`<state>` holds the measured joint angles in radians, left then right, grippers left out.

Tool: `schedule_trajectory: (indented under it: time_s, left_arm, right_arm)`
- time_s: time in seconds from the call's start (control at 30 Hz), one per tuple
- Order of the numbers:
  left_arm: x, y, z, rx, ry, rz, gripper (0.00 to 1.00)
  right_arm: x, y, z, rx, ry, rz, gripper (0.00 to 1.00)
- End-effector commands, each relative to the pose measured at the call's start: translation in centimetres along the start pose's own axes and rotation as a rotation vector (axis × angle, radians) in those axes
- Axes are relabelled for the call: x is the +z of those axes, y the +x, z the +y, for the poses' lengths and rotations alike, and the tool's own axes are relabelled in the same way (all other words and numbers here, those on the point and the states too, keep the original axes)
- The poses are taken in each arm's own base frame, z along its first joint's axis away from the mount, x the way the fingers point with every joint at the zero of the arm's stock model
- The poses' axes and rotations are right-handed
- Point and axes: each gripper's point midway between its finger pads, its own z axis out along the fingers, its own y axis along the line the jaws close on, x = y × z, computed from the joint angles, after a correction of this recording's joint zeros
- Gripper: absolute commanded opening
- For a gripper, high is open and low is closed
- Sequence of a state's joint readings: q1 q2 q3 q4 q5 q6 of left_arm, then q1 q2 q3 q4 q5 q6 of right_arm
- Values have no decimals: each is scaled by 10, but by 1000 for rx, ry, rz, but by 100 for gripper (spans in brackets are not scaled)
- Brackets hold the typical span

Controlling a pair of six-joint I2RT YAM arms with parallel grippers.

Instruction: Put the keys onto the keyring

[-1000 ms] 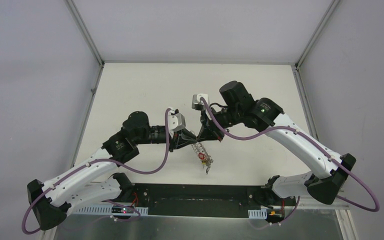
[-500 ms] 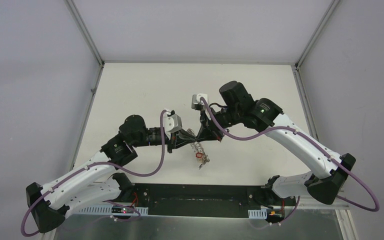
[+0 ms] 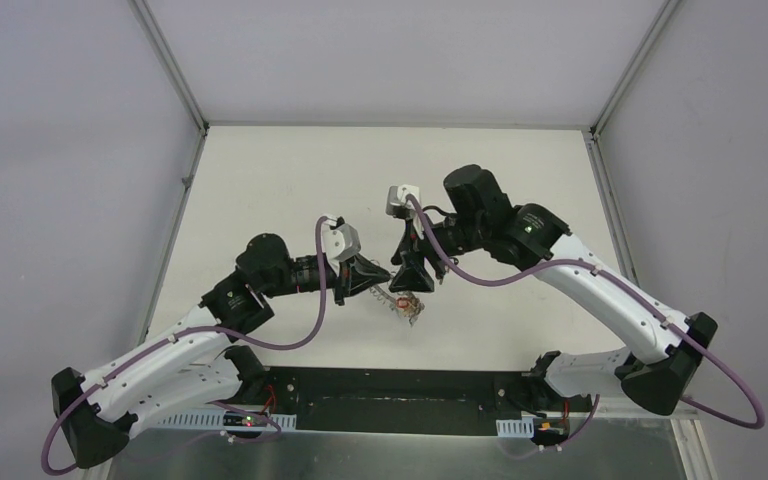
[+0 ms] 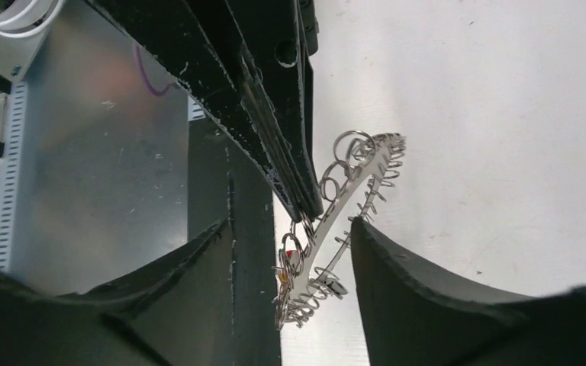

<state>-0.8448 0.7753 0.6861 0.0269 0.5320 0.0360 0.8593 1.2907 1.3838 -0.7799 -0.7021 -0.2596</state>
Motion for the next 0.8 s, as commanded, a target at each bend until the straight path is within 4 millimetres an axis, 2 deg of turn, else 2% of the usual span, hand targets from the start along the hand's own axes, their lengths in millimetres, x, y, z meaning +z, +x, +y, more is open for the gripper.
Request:
schedule_trajectory:
  time_s: [0.0,0.13,0.33,0.43,0.53,0.67,0.77]
  left_arm:
    - [-4,-34,7,-7,-71,-141,0]
    - [-9,-39,15,-23,-129,-190,0]
    - [-11,-47,20,-63,-167,-243,0]
    - [-11,-50,20,-71,-167,-251,0]
    - [-11,-50,20,-80,-167,-250,0]
    - [-12,-47,21,-94,-176,-248,0]
    - [-13,-47,22,-106,-188,-252,0]
  right_arm:
    - [-9,-19,-9,-21,96,-103,66]
    - [-7,-10,-16,19,128,-108,73]
    - [4,15,-30,61,171,-47,73]
    - [9,20,-36,63,184,-35,69]
    - [12,22,-39,56,193,-36,55]
    - [10,22,-42,49,213,-41,23]
    - [9,24,-43,42,223,-43,6]
